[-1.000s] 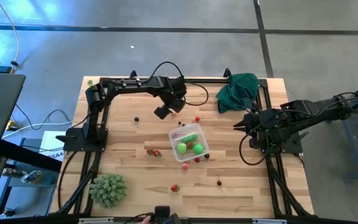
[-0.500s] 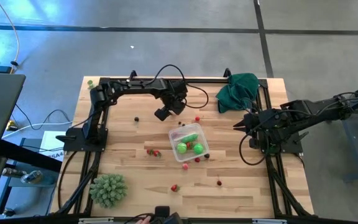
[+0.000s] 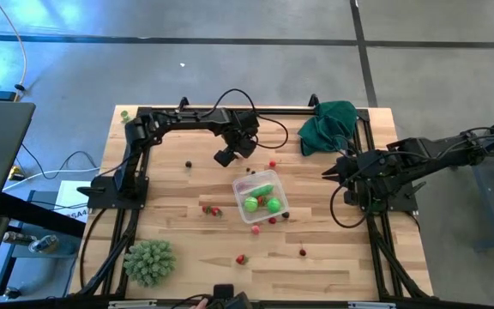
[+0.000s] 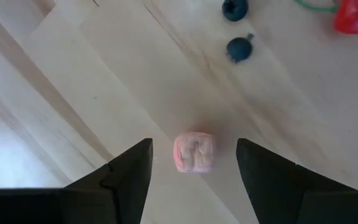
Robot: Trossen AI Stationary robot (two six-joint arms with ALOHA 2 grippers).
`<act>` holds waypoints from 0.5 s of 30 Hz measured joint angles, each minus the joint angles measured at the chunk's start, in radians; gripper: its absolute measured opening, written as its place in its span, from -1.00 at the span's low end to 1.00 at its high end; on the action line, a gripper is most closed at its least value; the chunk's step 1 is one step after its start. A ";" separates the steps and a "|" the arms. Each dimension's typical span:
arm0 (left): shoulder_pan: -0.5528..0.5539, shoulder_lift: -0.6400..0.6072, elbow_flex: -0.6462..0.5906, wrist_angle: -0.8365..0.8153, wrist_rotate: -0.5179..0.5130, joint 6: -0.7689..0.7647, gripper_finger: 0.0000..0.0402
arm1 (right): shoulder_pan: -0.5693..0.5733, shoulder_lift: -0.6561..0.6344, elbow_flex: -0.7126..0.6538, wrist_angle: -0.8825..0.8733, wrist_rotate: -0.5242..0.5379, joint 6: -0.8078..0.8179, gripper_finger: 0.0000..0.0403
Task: Pick and placing Produce into tupperware
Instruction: Put the pink peach into the transparent container
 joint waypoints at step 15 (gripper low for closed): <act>0.000 0.066 -0.002 -0.001 -0.035 -0.031 0.10 | 0.000 0.000 0.000 0.000 0.000 0.000 -0.84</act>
